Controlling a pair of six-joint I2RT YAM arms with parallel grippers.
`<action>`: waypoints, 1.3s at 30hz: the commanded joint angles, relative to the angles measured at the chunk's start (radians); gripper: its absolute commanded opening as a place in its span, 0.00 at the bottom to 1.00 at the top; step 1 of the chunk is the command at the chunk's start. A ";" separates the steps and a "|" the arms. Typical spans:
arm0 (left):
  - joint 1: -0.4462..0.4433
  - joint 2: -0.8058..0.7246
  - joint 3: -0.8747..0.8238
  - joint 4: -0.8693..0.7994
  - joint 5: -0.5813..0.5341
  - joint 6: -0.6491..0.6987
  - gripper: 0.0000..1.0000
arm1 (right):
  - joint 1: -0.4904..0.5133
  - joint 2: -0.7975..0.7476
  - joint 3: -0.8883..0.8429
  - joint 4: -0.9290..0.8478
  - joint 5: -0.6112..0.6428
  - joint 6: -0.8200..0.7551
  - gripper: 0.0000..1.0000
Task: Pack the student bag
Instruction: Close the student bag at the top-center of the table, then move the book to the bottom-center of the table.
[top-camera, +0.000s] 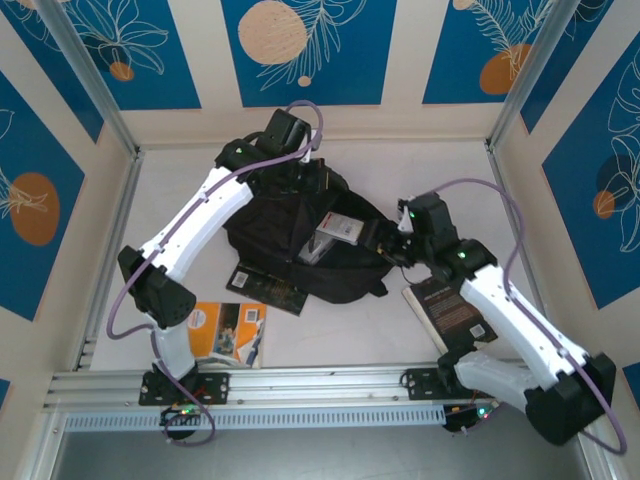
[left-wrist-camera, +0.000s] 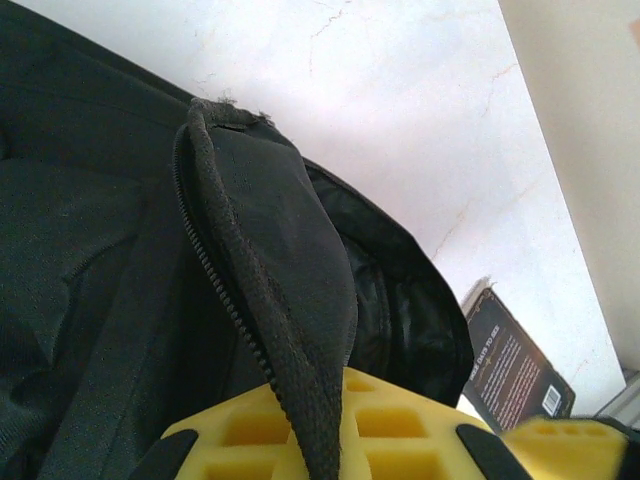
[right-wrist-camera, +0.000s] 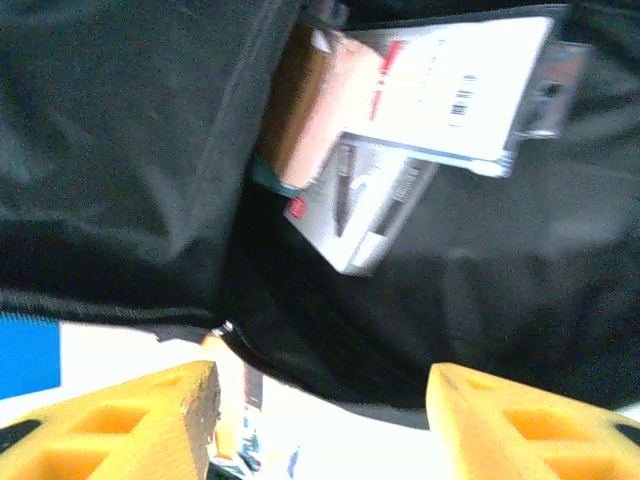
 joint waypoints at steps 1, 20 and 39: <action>0.024 -0.016 -0.004 0.079 -0.053 -0.024 0.00 | -0.020 -0.095 -0.042 -0.171 0.046 -0.060 0.55; 0.202 0.213 0.327 0.121 -0.067 -0.023 0.00 | -0.038 -0.254 -0.071 -0.377 -0.016 -0.079 0.54; 0.068 -0.037 -0.023 0.029 -0.033 -0.031 0.61 | -0.064 -0.185 -0.094 -0.257 -0.117 -0.127 0.53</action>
